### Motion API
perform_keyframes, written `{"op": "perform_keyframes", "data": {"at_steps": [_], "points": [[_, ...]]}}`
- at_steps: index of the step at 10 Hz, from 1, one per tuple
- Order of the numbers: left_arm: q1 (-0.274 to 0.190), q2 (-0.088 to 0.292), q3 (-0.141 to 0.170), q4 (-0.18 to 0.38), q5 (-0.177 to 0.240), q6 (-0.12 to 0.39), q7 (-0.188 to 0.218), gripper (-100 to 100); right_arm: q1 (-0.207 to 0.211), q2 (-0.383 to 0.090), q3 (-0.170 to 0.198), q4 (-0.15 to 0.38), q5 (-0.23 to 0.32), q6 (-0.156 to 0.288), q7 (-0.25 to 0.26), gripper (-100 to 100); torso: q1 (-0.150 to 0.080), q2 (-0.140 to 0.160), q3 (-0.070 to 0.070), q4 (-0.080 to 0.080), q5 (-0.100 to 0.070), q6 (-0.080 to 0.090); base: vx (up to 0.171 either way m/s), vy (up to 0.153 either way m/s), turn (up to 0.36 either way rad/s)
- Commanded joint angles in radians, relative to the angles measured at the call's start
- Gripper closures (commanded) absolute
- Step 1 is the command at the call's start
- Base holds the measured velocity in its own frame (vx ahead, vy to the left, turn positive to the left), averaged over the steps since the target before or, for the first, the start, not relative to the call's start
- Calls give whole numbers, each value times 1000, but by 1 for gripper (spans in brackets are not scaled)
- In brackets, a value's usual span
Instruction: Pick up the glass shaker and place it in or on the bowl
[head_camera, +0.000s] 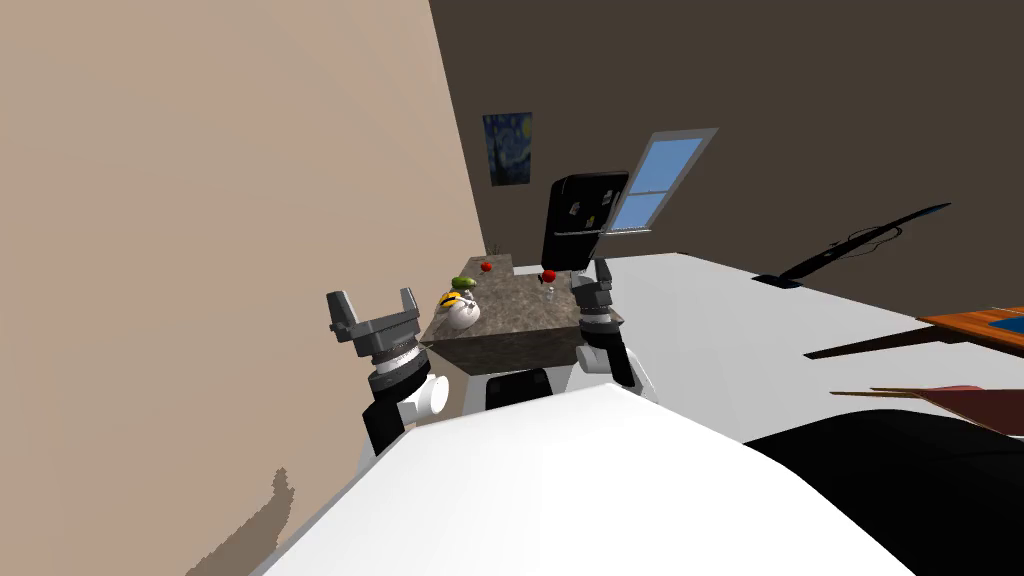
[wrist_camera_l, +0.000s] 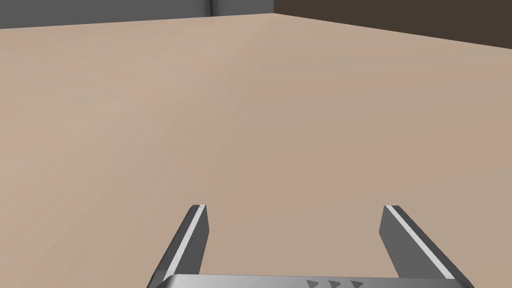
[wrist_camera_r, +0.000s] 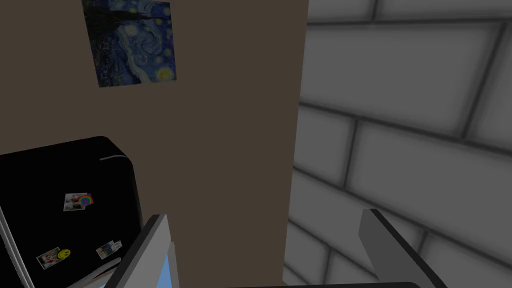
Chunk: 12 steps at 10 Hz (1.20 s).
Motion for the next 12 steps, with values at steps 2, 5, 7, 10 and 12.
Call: {"op": "perform_keyframes", "data": {"at_steps": [2,5,7,10,12], "points": [[0,0,0,0,0,0,0,0,-31,-59,25,26,-28,18,-18,-100,-3,1,0,0,-1,0,-28,-83,17],[0,0,0,0,0,0,0,0,-82,-112,63,71,-77,48,-50,-100,-8,3,2,1,-2,0,-43,-126,32],[0,0,0,0,0,0,0,0,-126,-141,93,113,-119,77,-80,-100,-11,3,2,1,-2,0,-67,-152,58],[0,0,0,0,0,0,0,0,-203,-176,138,189,-196,130,-138,-100,-12,4,2,1,-3,0,-61,-177,74],[0,0,0,0,0,0,0,0,-259,-193,165,249,-254,173,-185,-100,-13,4,2,1,-3,0,-76,-192,107]]}}
